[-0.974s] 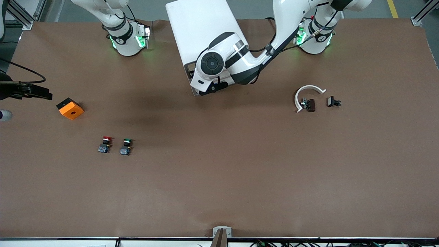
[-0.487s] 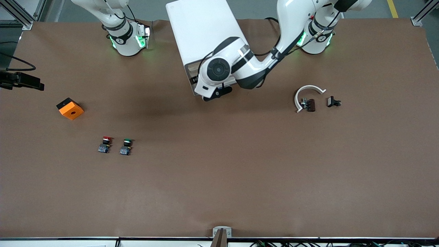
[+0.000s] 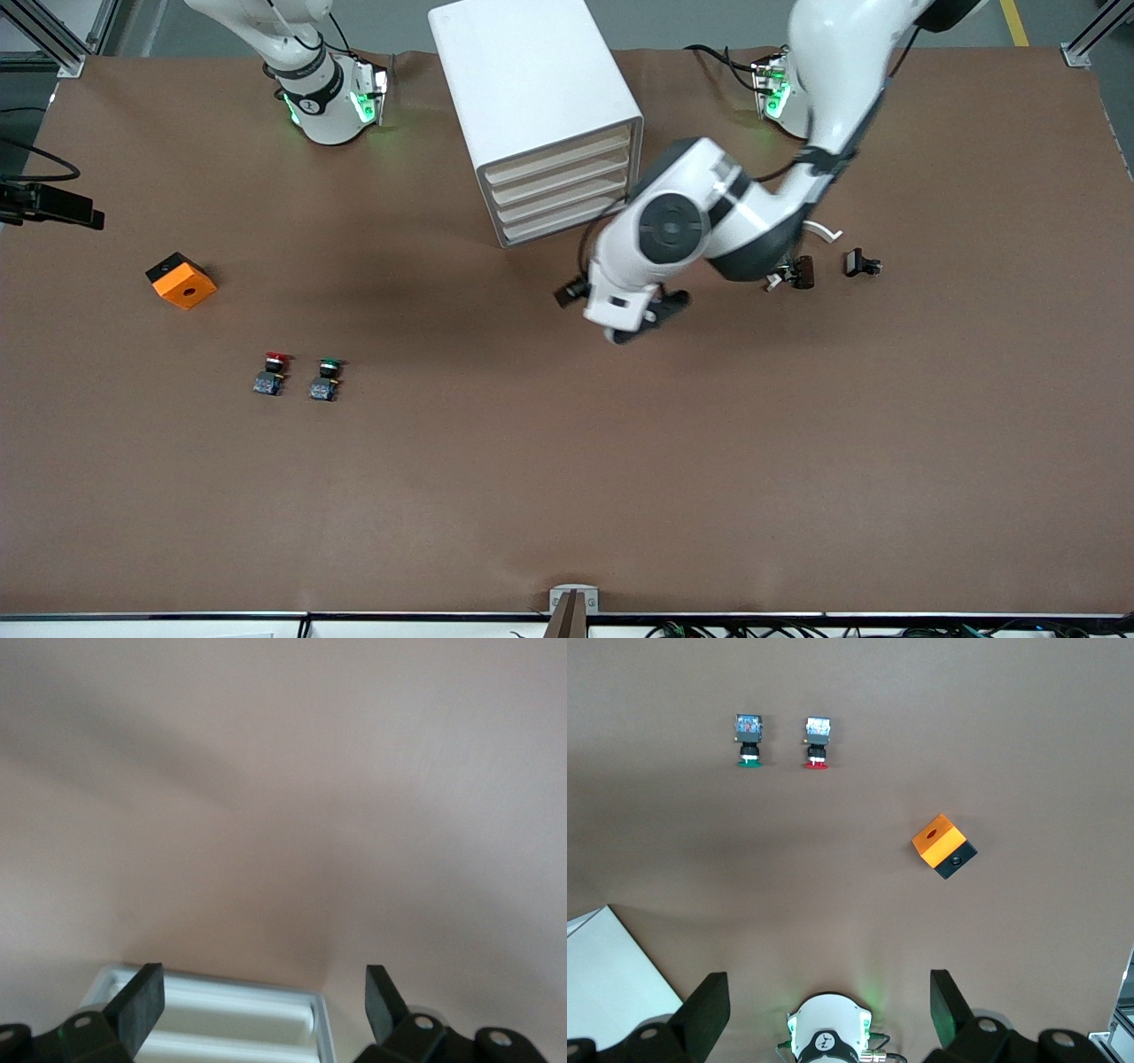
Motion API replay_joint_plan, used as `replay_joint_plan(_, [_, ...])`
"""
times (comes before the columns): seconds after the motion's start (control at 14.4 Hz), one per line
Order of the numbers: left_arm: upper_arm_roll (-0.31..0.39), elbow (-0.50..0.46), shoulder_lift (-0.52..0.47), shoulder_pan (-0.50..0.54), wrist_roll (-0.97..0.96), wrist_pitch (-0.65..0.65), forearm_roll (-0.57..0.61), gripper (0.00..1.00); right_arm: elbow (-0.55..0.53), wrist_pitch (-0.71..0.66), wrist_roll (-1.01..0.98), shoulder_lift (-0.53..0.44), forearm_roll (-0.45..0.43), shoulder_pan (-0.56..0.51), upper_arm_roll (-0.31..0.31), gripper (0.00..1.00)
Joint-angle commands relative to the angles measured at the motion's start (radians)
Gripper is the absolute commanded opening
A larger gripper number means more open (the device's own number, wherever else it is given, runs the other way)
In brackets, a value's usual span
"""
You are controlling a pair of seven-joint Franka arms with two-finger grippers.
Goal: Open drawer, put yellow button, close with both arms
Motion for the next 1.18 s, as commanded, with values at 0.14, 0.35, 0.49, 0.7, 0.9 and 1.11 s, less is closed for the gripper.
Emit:
replay_joint_plan(0.14, [-0.004,-0.022,-0.214,0.224,0.219,-0.129,0.018,1.00,-0.004,0.039,0.005,-0.055,0.022,-0.042,0.014,1.00])
replay_joint_plan(0.35, [-0.011,-0.024,-0.312,0.357,0.458,-0.272,0.001,1.00,-0.005,0.032,0.004,-0.059,0.019,-0.031,0.015,1.00])
replay_joint_plan(0.49, [-0.011,-0.028,-0.372,0.442,0.653,-0.370,-0.006,1.00,-0.020,0.035,0.004,-0.076,0.017,-0.005,-0.008,1.00])
replay_joint_plan(0.7, [0.117,-0.074,-0.500,0.479,0.987,-0.481,-0.029,1.00,-0.039,0.044,0.005,-0.093,0.022,0.072,-0.090,1.00])
replay_joint_plan(0.9, [0.401,-0.209,-0.651,0.335,1.238,-0.464,-0.054,1.00,-0.059,0.044,0.007,-0.125,0.026,0.070,-0.096,1.00])
replay_joint_plan(1.11, [0.497,-0.365,-0.752,0.295,1.320,-0.305,-0.053,1.00,-0.131,0.055,0.007,-0.220,0.028,0.067,-0.117,1.00])
